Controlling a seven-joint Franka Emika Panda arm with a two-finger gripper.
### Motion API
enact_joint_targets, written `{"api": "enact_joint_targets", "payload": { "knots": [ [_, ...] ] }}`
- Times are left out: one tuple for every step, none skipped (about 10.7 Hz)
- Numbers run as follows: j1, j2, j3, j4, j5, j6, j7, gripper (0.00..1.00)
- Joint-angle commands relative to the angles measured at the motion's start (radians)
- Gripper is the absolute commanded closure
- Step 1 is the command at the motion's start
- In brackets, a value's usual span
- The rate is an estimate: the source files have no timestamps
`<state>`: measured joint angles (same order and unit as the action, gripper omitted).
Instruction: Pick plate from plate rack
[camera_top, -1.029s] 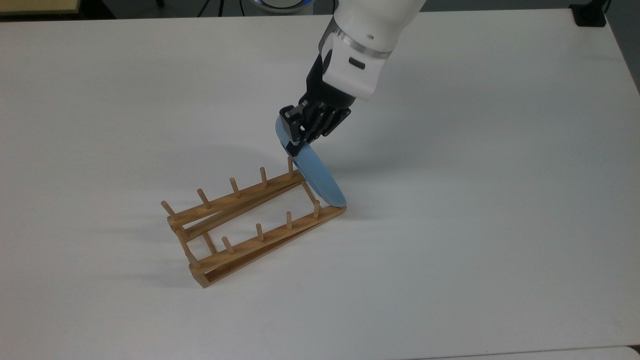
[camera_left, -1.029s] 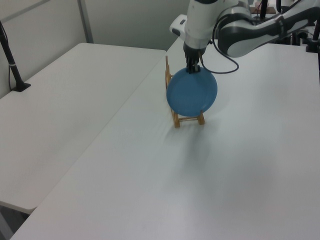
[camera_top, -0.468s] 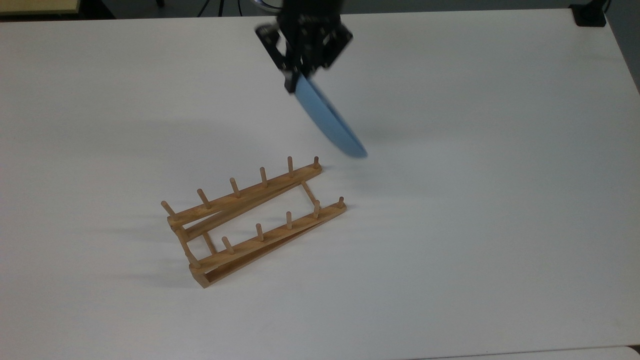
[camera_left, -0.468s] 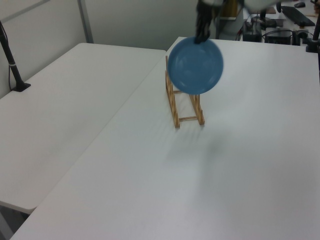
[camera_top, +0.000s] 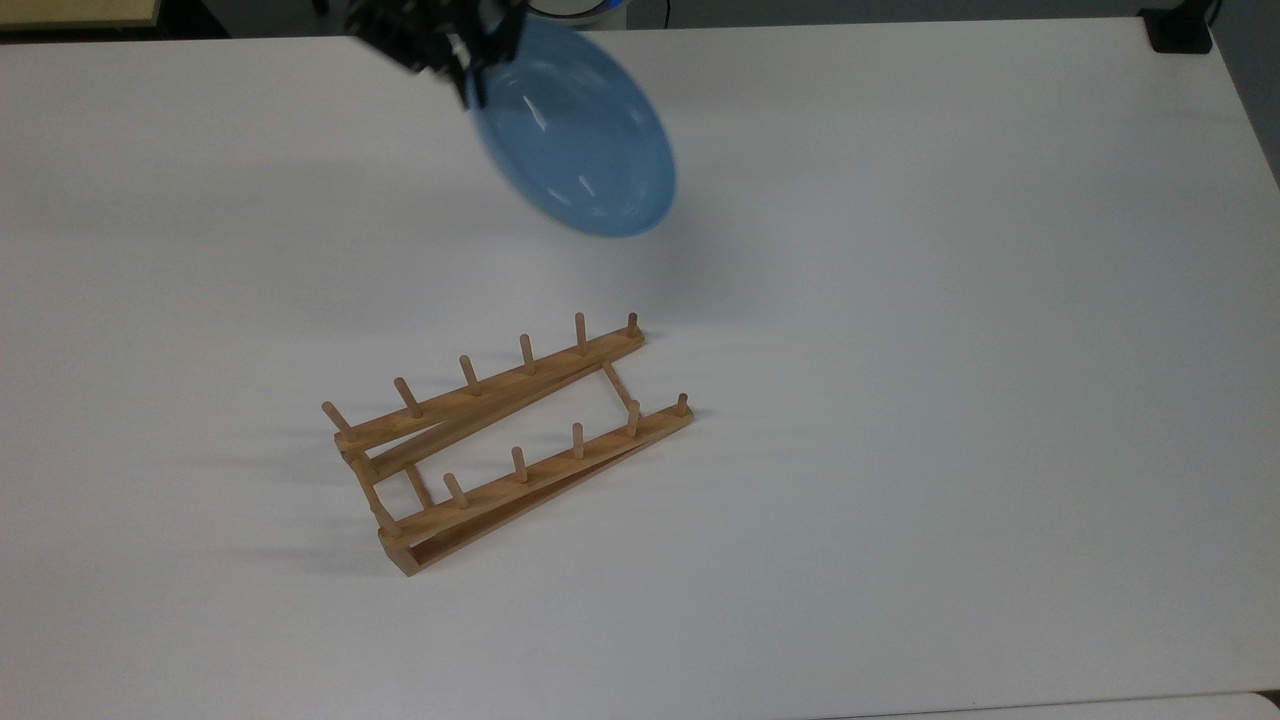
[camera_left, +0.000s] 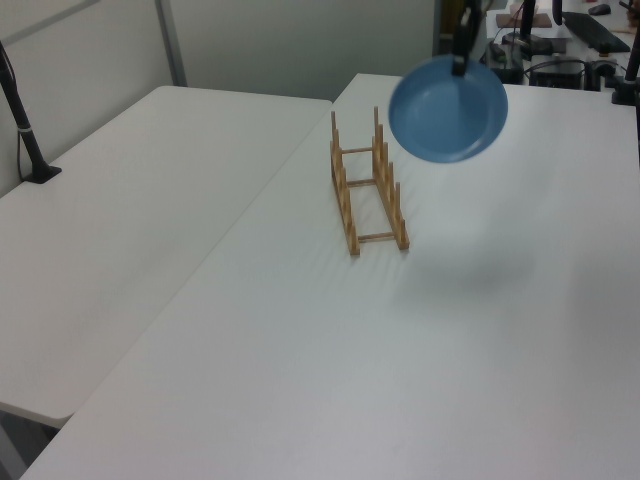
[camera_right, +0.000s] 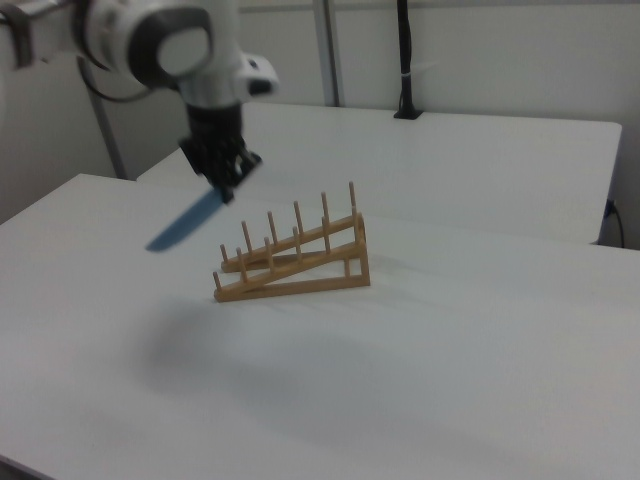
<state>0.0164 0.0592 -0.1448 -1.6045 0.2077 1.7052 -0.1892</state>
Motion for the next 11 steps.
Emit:
{"api": "enact_joint_targets", "payload": {
  "knots": [
    [-0.076,0.108,-0.063,-0.107,0.038,0.016,-0.152,1.00],
    [-0.076,0.150,-0.097,-0.126,0.030,0.052,-0.200,1.00],
    [-0.078,0.195,-0.117,-0.135,0.027,0.094,-0.237,1.00],
    [-0.078,0.241,-0.133,-0.137,0.022,0.121,-0.283,1.00],
    [-0.076,0.273,-0.136,-0.138,0.004,0.155,-0.306,1.00],
    [-0.076,0.295,-0.145,-0.141,-0.007,0.193,-0.308,0.97],
    [-0.076,0.309,-0.147,-0.161,-0.010,0.221,-0.309,0.89],
    [-0.076,0.313,-0.147,-0.181,-0.033,0.253,-0.309,0.81],
    [-0.076,0.314,-0.147,-0.192,-0.072,0.257,-0.309,0.54],
    [-0.075,0.315,-0.147,-0.202,-0.103,0.258,-0.308,0.07],
    [-0.078,0.315,-0.147,-0.204,-0.146,0.264,-0.308,0.00]
  ]
}}
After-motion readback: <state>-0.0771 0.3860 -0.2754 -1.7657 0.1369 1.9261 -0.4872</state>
